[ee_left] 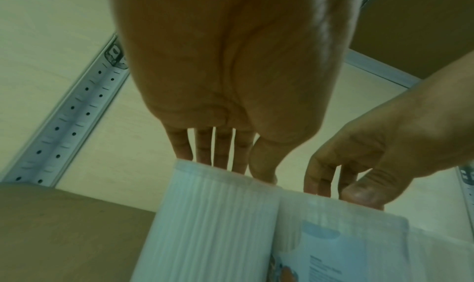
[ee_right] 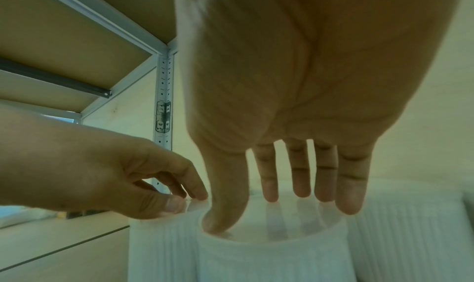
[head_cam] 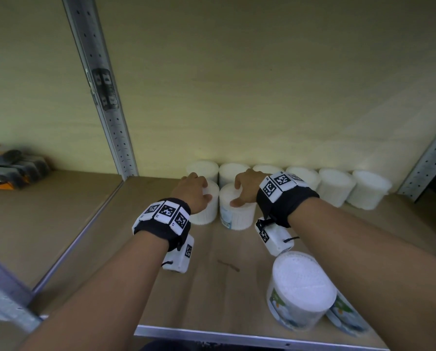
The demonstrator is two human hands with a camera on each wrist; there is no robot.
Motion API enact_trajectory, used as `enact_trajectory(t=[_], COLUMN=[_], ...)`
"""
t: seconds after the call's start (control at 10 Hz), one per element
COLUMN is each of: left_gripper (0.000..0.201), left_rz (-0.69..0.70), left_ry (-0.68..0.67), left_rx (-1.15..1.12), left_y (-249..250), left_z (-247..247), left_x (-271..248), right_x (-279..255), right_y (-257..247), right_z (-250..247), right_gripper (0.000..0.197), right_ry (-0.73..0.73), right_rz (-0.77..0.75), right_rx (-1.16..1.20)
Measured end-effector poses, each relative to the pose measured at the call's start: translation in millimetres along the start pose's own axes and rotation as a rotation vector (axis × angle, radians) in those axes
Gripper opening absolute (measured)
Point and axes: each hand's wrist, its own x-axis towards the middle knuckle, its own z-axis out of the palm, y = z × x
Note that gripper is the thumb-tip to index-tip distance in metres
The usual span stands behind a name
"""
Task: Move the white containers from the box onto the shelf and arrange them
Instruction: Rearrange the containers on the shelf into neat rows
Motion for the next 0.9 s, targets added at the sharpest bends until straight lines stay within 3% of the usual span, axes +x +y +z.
enact_trajectory(t=[0.4,0.6,0.7,0.8,0.9], left_gripper=[0.043,0.043,0.043,0.043,0.043], left_rz=[0.001,0.006,0.006,0.006,0.006], left_ry=[-0.002,0.001,-0.002,-0.006,-0.007], left_rx=[0.006,0.007,0.003,-0.006,-0.013], left_y=[-1,-1,-2,-2,-2], left_z=[1,1,0,0,1], left_x=[1,0,0,0,0], right_x=[0,4,9,48,19], right_y=[3,-2,-9,7,-3], right_z=[-10,-4,-3,14,-1], right_gripper=[0.063,0.058,0.084,0.118,0.090], right_ry=[-0.115,-0.005,-0.048,-0.049,-0.078], right_rz=[-0.054,0.068,0.123,0.139,0.116], right_rx=[0.029,-0.027,-0.027,-0.083,-0.067])
